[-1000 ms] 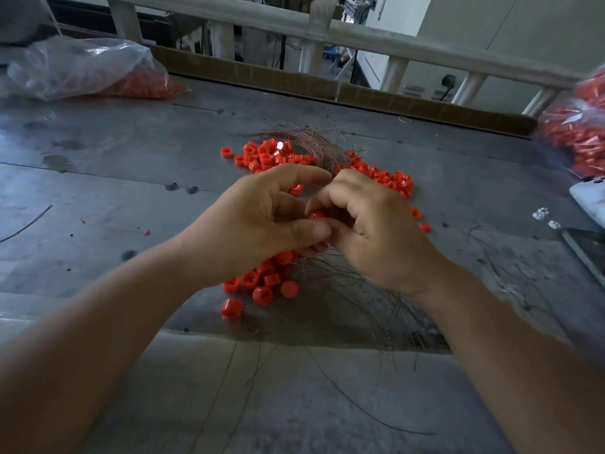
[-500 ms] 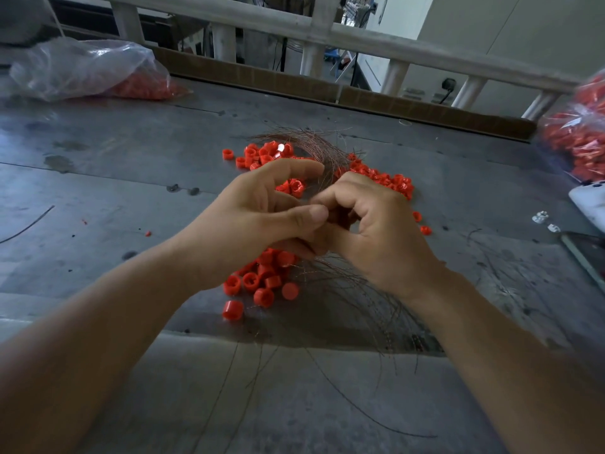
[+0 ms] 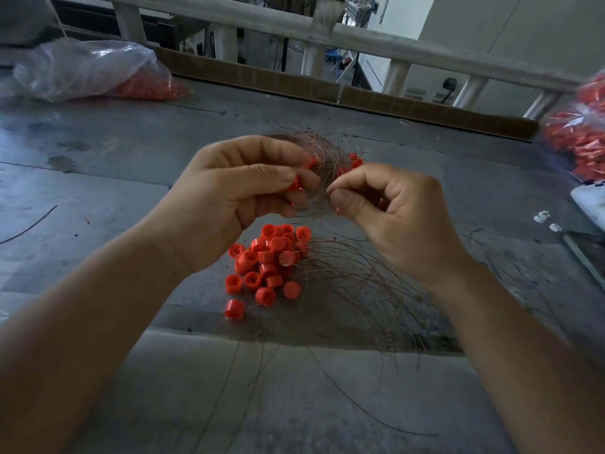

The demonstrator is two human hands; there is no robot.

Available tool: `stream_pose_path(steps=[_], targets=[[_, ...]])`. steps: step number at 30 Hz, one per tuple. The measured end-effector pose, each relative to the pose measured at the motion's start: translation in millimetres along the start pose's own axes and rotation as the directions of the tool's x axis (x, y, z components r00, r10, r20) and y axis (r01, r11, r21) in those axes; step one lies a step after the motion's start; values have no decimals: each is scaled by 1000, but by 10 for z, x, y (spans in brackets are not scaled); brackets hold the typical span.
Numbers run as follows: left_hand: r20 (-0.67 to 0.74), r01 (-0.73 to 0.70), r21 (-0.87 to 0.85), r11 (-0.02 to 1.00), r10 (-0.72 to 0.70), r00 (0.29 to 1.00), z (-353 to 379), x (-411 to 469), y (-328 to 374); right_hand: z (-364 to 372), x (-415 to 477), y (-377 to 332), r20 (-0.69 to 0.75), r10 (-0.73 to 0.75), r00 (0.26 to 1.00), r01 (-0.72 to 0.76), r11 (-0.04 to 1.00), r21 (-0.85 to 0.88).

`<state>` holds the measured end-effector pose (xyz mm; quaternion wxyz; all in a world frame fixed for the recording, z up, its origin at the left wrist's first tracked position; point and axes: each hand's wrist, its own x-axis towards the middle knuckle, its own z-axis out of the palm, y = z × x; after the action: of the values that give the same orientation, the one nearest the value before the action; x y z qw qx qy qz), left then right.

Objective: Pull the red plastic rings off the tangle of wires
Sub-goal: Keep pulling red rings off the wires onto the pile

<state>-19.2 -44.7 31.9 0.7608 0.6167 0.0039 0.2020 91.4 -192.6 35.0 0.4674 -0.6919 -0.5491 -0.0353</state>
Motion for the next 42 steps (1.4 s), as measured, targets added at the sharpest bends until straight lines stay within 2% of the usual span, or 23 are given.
stream_pose_path(steps=[5,8,14,27,31,35,38,40,42], targets=[[-143,-12,139,990,32,989,-11,8,11,-96,21,14,-3,41,999,-41,995,-90],[-217,20,324,946,53,975,-36,23,8,-126,30,23,33,87,996,-82,987,-138],[-226,72,569,819,71,972,-61,47,-43,-139,37,59,118,150,982,-122,968,-217],[-175,186,690,699,-89,981,-100,55,-129,-117,20,155,314,277,908,-154,918,-365],[-200,205,681,703,-91,976,-105,72,-146,-111,25,170,341,297,892,-150,906,-396],[-258,190,692,696,-8,966,-174,116,-180,-127,36,168,343,316,885,-169,903,-396],[-281,162,786,597,110,954,-253,175,-261,-157,45,167,312,330,891,-198,901,-387],[-265,158,875,457,180,947,-291,227,-332,-177,50,180,273,336,901,-218,897,-384],[-236,165,929,330,189,953,-340,283,-403,-189,55,197,239,348,907,-241,891,-384]])
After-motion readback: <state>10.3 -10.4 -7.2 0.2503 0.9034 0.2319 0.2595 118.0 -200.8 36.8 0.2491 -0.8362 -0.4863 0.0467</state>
